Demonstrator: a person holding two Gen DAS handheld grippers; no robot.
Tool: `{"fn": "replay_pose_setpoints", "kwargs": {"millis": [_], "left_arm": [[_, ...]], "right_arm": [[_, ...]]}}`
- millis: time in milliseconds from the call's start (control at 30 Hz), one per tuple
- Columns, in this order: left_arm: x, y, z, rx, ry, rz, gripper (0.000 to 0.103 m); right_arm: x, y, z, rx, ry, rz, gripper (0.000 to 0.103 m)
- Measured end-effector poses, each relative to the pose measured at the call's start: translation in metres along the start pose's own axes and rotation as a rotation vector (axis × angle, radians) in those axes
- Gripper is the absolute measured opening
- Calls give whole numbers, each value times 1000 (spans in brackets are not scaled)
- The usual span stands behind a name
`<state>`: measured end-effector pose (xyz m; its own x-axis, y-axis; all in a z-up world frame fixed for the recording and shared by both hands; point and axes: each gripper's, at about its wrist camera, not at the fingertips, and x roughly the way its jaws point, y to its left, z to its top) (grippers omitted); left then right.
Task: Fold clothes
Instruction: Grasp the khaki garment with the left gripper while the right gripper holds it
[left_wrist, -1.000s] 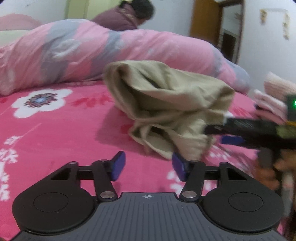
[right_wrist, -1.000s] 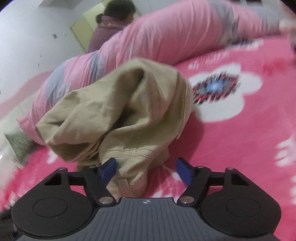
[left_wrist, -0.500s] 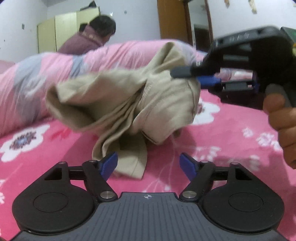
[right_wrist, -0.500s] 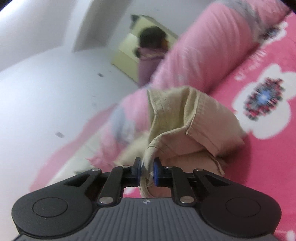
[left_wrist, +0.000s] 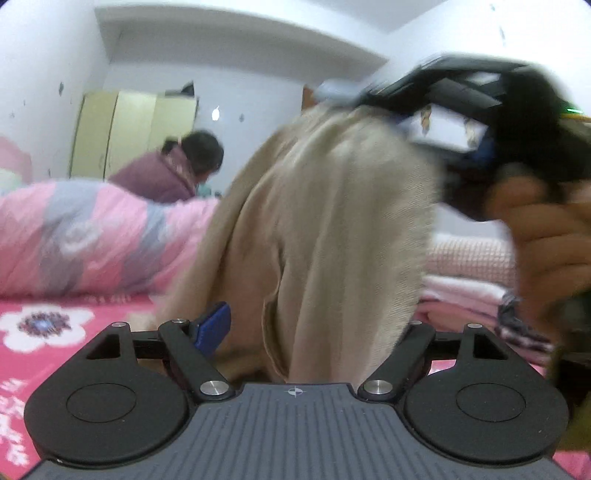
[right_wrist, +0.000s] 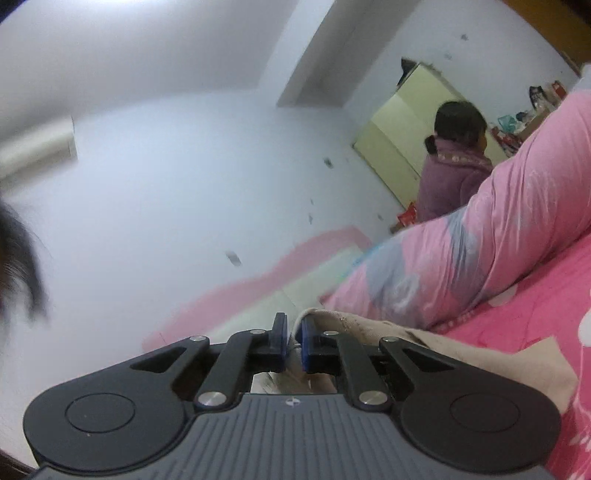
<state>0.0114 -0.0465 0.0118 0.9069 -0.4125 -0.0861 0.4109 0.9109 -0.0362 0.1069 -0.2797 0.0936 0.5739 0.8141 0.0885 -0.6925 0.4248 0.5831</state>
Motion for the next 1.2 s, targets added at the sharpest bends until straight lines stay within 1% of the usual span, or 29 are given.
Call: {"fn": "replay_pose_setpoints", "kwargs": {"millis": [33,167,233,300,333,433,467,500,533,600,733,800,900,933,1000,1033,1100,1133,1200], "left_arm": [[-2,2,-2,-2,11,11,79],[0,20,-13,-57,85,71,77],[3,30,-19,-90,123,101,75],[5,39,-25,-124,161,131,70],[6,44,-28,-141,180,146,69],[10,59,-37,-191,237,192,68],[11,64,-40,-208,256,207,68],[12,69,-43,-225,275,222,68],[14,74,-46,-242,294,237,68],[16,84,-52,-275,332,267,68],[11,98,-54,-349,344,253,74],[1,97,-53,-364,352,228,75],[-13,94,-55,-396,379,165,79],[-17,91,-56,-408,391,144,79],[-25,86,-60,-430,416,102,79],[-26,83,-62,-432,427,92,79],[-21,76,-66,-421,449,89,79],[-18,73,-69,-416,460,88,79],[-13,67,-73,-406,482,85,79]], "right_arm": [[14,-4,-3,20,34,-12,8],[95,-40,-31,66,260,-149,8],[137,-61,-51,65,380,-256,10],[165,-78,-70,57,519,-354,12],[176,-85,-79,53,578,-398,12],[143,-73,-71,54,482,-374,13],[131,-68,-68,54,450,-366,19],[120,-64,-66,56,415,-357,32],[103,-62,-64,72,362,-344,43],[59,-58,-62,126,283,-327,48],[15,-75,-78,299,325,-343,48],[8,-92,-96,403,349,-376,48],[4,-124,-116,491,325,-495,49],[10,-136,-121,528,312,-528,49],[14,-151,-123,564,265,-522,49],[17,-158,-124,580,244,-516,49],[31,-165,-126,594,230,-462,49],[39,-167,-131,608,243,-442,50],[48,-164,-140,615,282,-430,50]]}}
